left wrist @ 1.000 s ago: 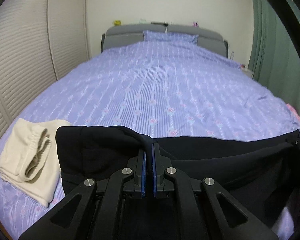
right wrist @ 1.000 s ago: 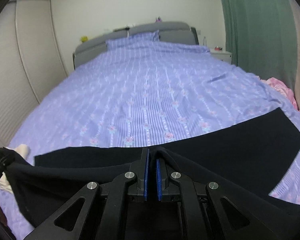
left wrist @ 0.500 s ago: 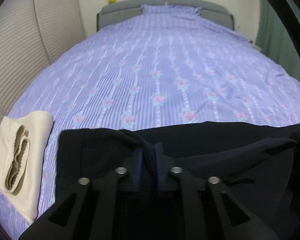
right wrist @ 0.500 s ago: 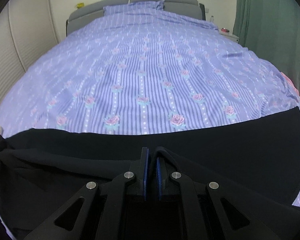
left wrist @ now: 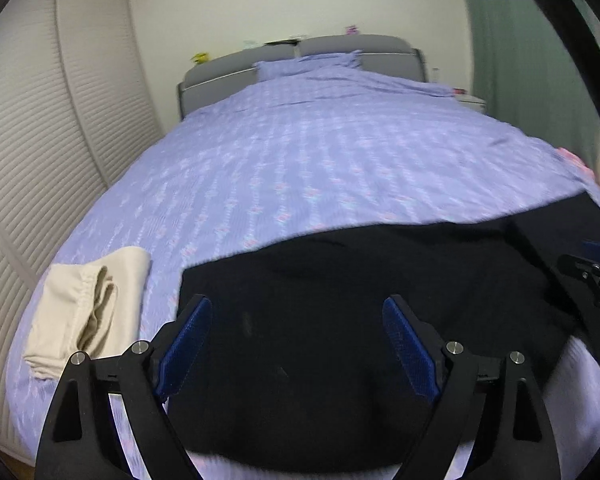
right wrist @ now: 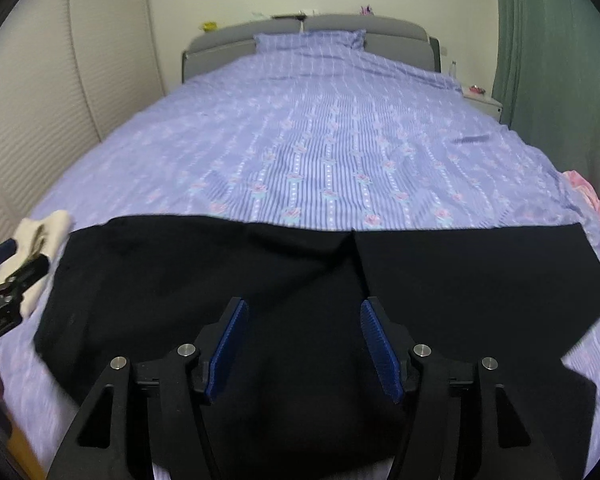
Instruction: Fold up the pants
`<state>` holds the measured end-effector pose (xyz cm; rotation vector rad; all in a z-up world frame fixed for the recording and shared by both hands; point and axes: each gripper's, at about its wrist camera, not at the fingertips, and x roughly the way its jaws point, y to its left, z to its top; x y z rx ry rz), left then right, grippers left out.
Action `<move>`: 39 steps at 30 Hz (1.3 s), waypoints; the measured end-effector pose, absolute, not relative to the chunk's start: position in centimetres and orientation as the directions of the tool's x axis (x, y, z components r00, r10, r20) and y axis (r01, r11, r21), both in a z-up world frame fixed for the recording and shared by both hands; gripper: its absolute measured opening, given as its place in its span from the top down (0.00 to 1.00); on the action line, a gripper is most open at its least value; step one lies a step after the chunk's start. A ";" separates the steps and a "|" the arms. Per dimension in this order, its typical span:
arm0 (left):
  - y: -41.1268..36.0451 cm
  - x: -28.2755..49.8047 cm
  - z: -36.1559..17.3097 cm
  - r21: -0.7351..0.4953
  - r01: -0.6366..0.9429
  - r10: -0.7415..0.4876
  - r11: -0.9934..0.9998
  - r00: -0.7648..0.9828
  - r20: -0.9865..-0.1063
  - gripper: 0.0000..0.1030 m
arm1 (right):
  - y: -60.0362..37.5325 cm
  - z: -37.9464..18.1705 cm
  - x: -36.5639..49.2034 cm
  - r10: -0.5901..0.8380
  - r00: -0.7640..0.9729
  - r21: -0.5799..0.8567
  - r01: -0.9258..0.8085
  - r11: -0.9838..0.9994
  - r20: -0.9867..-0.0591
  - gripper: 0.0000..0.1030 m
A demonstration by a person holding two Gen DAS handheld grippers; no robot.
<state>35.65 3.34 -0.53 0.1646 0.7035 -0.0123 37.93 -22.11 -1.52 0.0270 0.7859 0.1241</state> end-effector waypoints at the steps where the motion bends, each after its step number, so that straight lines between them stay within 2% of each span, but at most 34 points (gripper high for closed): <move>1: 2.6 34.4 -0.3 0.144 0.088 0.027 0.986 0.761 -0.648 0.15 | -22.7 -1.3 36.8 0.117 0.705 0.067 -0.098 0.993 -0.700 0.42; 10: -6.4 23.4 -0.1 0.158 0.277 -0.114 0.948 0.757 -0.643 0.12 | -29.5 -1.3 25.0 0.027 0.701 -0.003 -0.041 0.999 -0.713 0.42; 18: -13.0 20.0 -2.1 0.142 0.369 -0.188 0.918 0.724 -0.664 0.11 | -35.0 -5.7 18.7 -0.044 0.631 -0.046 0.013 0.999 -0.774 0.42; 31: -18.4 19.0 -4.8 0.159 0.434 -0.204 0.887 0.676 -0.708 0.11 | -38.3 -11.9 16.4 -0.041 0.549 -0.013 0.056 0.998 -0.835 0.42; 39: -19.0 19.4 -6.3 0.153 0.441 -0.197 0.884 0.650 -0.734 0.11 | -38.5 -14.5 17.4 -0.129 0.520 -0.105 0.076 0.992 -0.844 0.42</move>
